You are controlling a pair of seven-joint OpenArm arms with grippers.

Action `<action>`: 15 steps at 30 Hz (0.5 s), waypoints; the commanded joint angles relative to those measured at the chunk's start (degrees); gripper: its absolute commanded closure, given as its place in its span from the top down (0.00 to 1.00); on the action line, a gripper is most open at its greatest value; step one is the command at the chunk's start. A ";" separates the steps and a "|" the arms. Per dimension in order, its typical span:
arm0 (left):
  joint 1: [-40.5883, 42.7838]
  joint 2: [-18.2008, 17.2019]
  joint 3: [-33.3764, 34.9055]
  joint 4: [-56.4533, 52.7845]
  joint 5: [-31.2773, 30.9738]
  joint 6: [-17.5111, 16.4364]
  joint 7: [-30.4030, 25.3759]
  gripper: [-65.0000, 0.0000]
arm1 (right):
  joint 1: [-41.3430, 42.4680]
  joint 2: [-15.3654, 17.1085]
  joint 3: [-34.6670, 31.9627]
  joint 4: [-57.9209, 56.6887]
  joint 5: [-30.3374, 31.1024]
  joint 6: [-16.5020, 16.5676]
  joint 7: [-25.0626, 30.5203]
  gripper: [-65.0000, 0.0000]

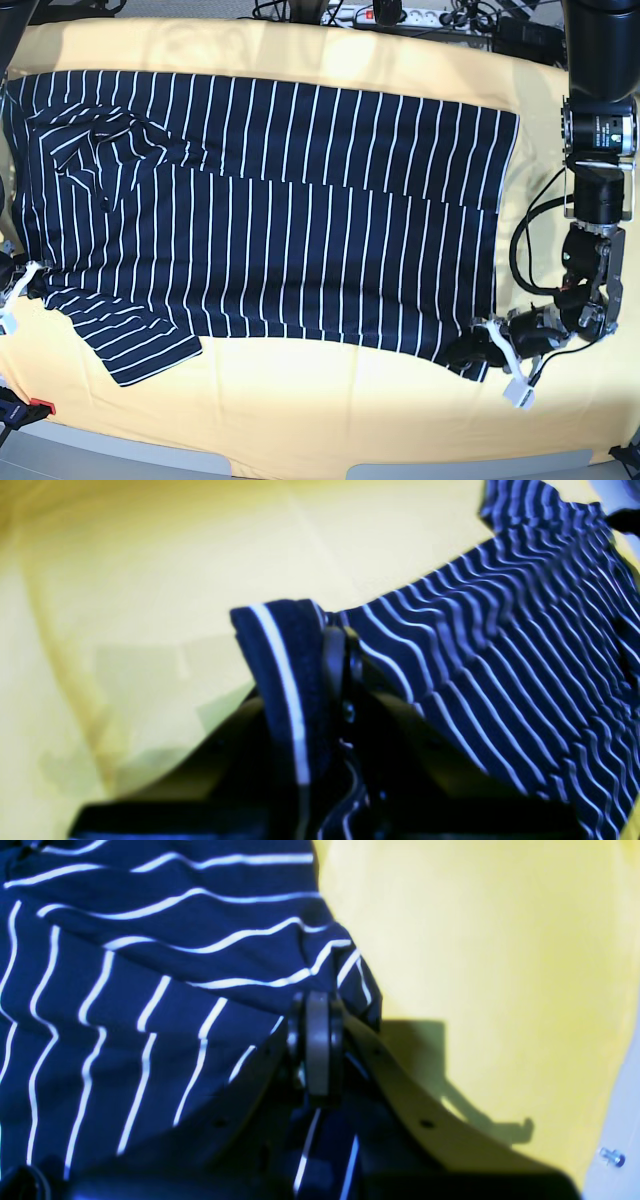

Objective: Fold the T-shirt properly
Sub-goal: 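Fold the lifted edge over toward the first fold with both grippers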

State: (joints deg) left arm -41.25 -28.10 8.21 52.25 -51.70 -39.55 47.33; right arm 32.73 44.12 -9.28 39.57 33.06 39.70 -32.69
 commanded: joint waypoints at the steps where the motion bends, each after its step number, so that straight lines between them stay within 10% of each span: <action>1: -2.03 -1.16 -0.39 2.10 -2.21 -0.45 0.13 0.00 | 1.70 1.88 0.37 0.92 0.68 0.30 0.11 0.00; 15: 8.17 -7.56 -0.39 16.72 -9.09 -0.45 3.65 0.00 | 0.35 5.38 0.37 3.39 10.16 0.30 -7.63 0.00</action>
State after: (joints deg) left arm -31.20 -34.74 8.34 68.01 -59.37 -39.59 52.36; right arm 31.46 47.66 -9.32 42.19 42.52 39.70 -41.23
